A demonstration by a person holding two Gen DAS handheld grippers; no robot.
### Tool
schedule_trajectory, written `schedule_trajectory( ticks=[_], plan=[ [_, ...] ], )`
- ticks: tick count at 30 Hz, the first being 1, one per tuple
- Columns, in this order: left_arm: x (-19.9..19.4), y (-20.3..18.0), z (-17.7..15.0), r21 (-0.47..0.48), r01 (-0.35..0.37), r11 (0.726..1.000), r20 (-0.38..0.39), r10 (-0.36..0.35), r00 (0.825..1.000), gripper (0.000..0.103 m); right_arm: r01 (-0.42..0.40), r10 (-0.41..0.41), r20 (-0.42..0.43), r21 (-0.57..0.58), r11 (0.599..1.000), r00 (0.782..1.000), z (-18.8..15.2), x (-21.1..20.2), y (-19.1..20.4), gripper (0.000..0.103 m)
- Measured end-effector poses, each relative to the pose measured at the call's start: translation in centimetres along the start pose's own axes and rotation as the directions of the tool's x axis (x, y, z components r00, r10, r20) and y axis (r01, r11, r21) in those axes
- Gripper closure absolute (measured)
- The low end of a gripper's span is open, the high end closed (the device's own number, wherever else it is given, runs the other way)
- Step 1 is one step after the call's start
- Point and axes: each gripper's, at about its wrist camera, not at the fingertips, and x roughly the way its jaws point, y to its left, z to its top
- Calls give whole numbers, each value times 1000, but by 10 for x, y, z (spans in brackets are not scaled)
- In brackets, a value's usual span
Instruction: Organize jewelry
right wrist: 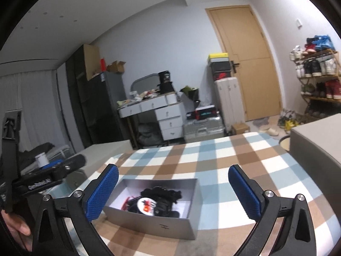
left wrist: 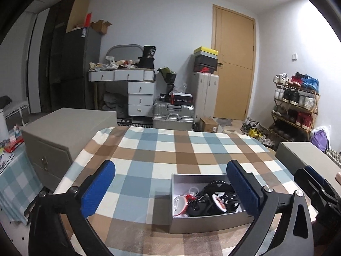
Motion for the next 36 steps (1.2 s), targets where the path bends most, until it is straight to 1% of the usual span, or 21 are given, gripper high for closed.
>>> schedule_trajectory(
  ticks=[5,14,17,19,22,26,28,31,34,36],
  plan=[
    [-10,-3,-9,55,-43,998,56,40,998,1,15,-15,-17,-26,1000,1000,-8,0,1,0],
    [-2,3,-24,55,-70,996,69,66,995,1,67,-70,-33,-98,993,997,-18,3,8,0],
    [2,5,-30,54,-78,996,54,75,996,1,79,-85,-45,-111,991,995,-19,6,10,0],
    [6,8,-34,47,-75,996,40,73,997,1,83,-91,-64,-119,989,994,-20,11,11,0],
    [5,8,-38,50,-76,996,40,74,996,1,99,-112,-85,-137,986,990,-21,15,13,0],
    [-4,4,-37,67,-57,996,58,53,997,1,127,-144,-93,-166,978,985,-23,16,17,0],
    [-5,1,-36,75,-52,996,58,48,997,1,133,-152,-90,-185,974,984,-24,15,21,0],
    [-4,2,-37,71,-53,996,59,48,997,1,125,-142,-72,-206,971,987,-25,12,25,0],
    [-4,3,-36,70,-53,996,59,48,997,1,124,-138,-51,-214,969,989,-25,8,27,0],
    [-5,2,-36,72,-51,996,58,47,997,1,124,-138,-54,-213,969,989,-25,9,26,0]
  ],
)
